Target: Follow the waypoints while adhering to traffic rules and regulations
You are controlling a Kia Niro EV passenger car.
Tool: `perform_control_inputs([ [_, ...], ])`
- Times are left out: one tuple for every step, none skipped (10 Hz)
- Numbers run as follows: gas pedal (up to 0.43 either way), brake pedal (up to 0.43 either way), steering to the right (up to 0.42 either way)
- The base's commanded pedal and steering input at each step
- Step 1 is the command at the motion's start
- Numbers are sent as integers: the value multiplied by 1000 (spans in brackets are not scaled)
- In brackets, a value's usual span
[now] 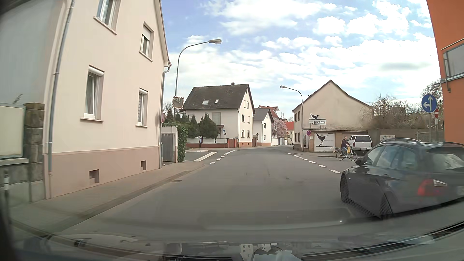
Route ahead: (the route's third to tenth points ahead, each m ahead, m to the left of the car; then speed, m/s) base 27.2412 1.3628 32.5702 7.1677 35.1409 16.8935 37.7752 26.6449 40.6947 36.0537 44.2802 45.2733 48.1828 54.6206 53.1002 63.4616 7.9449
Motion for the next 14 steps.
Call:
perform_control_inputs([
  [67,0,51],
  [67,0,55],
  [67,0,59],
  [67,0,61],
  [67,0,61],
  [67,0,61],
  [67,0,61],
  [67,0,60],
  [67,0,56],
  [67,0,53],
  [67,0,45],
  [67,0,40],
  [67,0,36],
  [47,0,32],
])
